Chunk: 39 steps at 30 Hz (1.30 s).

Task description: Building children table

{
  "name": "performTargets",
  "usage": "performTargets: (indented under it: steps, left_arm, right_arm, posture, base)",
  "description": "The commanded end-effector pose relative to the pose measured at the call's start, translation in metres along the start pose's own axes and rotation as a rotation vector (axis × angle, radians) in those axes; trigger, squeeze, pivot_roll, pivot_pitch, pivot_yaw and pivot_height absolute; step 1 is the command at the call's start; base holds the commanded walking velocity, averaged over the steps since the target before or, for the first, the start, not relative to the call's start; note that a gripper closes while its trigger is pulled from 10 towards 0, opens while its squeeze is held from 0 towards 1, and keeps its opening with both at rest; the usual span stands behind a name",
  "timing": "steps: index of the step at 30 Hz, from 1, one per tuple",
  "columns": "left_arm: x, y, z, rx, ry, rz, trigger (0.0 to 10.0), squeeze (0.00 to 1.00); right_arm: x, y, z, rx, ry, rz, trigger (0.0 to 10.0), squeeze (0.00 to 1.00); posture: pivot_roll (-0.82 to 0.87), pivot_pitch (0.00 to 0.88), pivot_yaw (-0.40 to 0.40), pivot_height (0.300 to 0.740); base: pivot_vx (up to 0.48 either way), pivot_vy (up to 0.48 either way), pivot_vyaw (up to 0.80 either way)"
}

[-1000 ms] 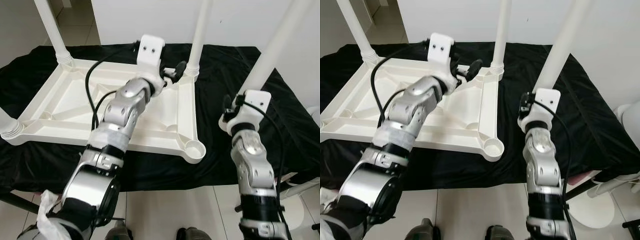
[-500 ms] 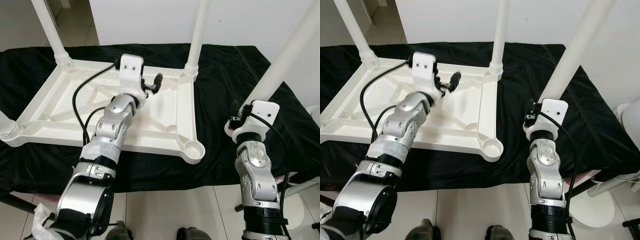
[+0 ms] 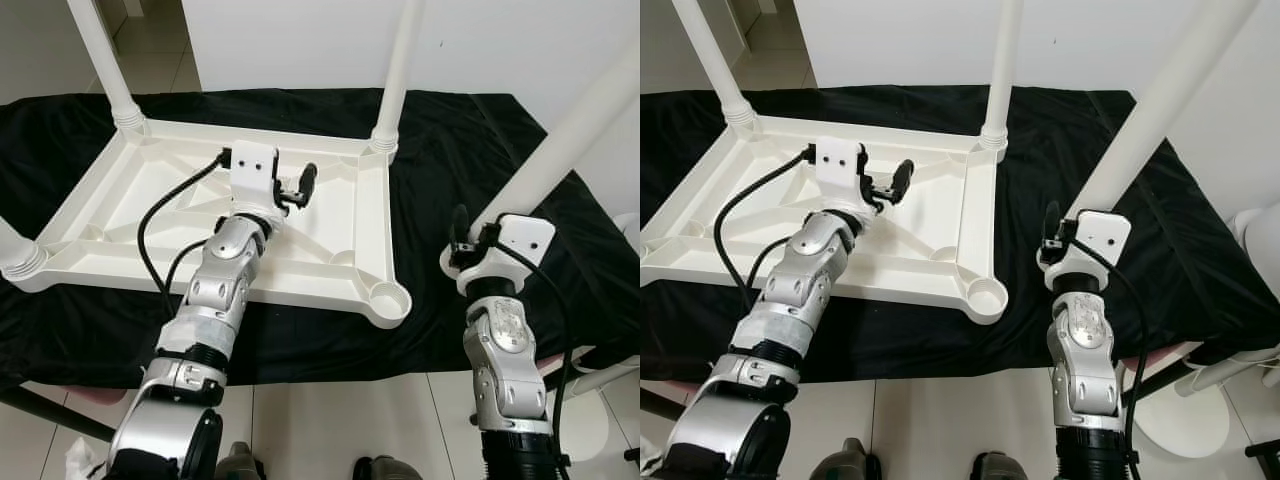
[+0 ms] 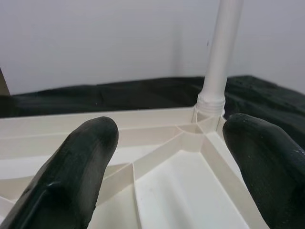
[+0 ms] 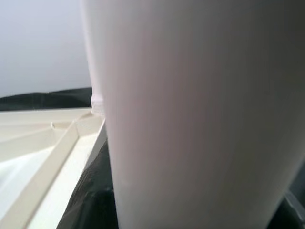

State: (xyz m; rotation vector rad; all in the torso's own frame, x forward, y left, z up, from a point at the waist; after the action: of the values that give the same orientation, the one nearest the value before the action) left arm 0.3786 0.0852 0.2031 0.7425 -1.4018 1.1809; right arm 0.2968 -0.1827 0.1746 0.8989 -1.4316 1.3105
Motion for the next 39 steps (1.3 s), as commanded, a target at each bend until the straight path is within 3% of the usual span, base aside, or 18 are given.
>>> performTargets:
  steps: [1, 11, 14, 25, 26, 30, 31, 36, 37, 39]
  left_arm:
    - [-0.001, 0.005, 0.009, -0.114, 0.003, 0.01, 10.0, 0.0]
    - [-0.004, 0.024, 0.007, -0.17, -0.004, 0.051, 10.0, 0.0]
    - [-0.008, 0.036, 0.014, -0.249, -0.035, 0.061, 10.0, 0.0]
    - [-0.011, 0.054, 0.026, -0.423, -0.055, 0.063, 10.0, 0.0]
    - [-0.013, 0.059, 0.03, -0.482, -0.044, 0.04, 10.0, 0.0]
    - [-0.017, 0.064, 0.033, -0.529, -0.044, 0.01, 10.0, 0.0]
    - [-0.021, 0.073, 0.042, -0.624, -0.037, -0.032, 10.0, 0.0]
    - [-0.023, 0.079, 0.048, -0.685, -0.065, -0.049, 10.0, 0.0]
    - [-0.036, 0.091, 0.052, -0.788, -0.078, -0.141, 10.0, 0.0]
    - [-0.046, 0.1, 0.054, -0.856, -0.084, -0.214, 10.0, 0.0]
  right_arm:
    - [0.004, 0.002, -0.002, 0.004, -0.013, 0.026, 10.0, 0.0]
    - [0.0, 0.012, -0.001, 0.016, -0.016, 0.031, 10.0, 0.0]
    - [-0.001, 0.013, 0.001, 0.014, -0.013, 0.03, 10.0, 0.0]
    - [0.003, 0.011, 0.005, 0.035, 0.037, 0.049, 10.0, 0.0]
    - [0.003, 0.011, 0.007, 0.038, 0.044, 0.05, 10.0, 0.0]
    - [0.003, 0.01, 0.008, 0.039, 0.05, 0.05, 10.0, 0.0]
    - [0.003, 0.01, 0.009, 0.044, 0.055, 0.049, 10.0, 0.0]
    - [0.003, 0.009, 0.009, 0.048, 0.056, 0.049, 10.0, 0.0]
    - [0.003, 0.01, 0.008, 0.052, 0.061, 0.047, 10.0, 0.0]
    - [0.003, 0.01, 0.009, 0.054, 0.063, 0.046, 10.0, 0.0]
  posture:
    - [0.01, 0.0, 0.011, 0.74]
    - [0.01, 0.0, 0.013, 0.74]
    - [0.01, 0.0, 0.009, 0.74]
    - [0.01, 0.0, 0.007, 0.74]
    - [0.01, 0.0, 0.0, 0.74]
    - [0.01, 0.0, -0.003, 0.74]
    - [0.01, 0.0, -0.006, 0.74]
    - [0.01, 0.0, -0.008, 0.74]
    - [0.01, 0.0, -0.008, 0.74]
    - [0.01, 0.0, -0.008, 0.74]
  base:
    - [0.0, 0.0, 0.0]
    - [0.0, 0.0, 0.0]
    - [0.0, 0.0, 0.0]
    - [0.0, 0.0, 0.0]
    - [0.0, 0.0, 0.0]
    - [0.0, 0.0, 0.0]
    - [0.0, 0.0, 0.0]
    - [0.0, 0.0, 0.0]
    - [0.0, 0.0, 0.0]
    - [0.0, 0.0, 0.0]
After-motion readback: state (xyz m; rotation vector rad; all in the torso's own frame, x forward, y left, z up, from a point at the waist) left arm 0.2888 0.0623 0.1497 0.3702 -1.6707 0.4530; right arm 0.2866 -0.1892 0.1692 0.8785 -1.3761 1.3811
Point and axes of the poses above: a point about 5 cm out from each wrist's last joint towards the gripper, its own y axis pointing back from the gripper into the wrist, its own x axis along the axis of the wrist's last joint, z = x × y, the point moved 3 cm from there along -y, pointing out of the wrist towards the gripper, and after that the axes turned 4 degrees about y, right-handed, at the moved point
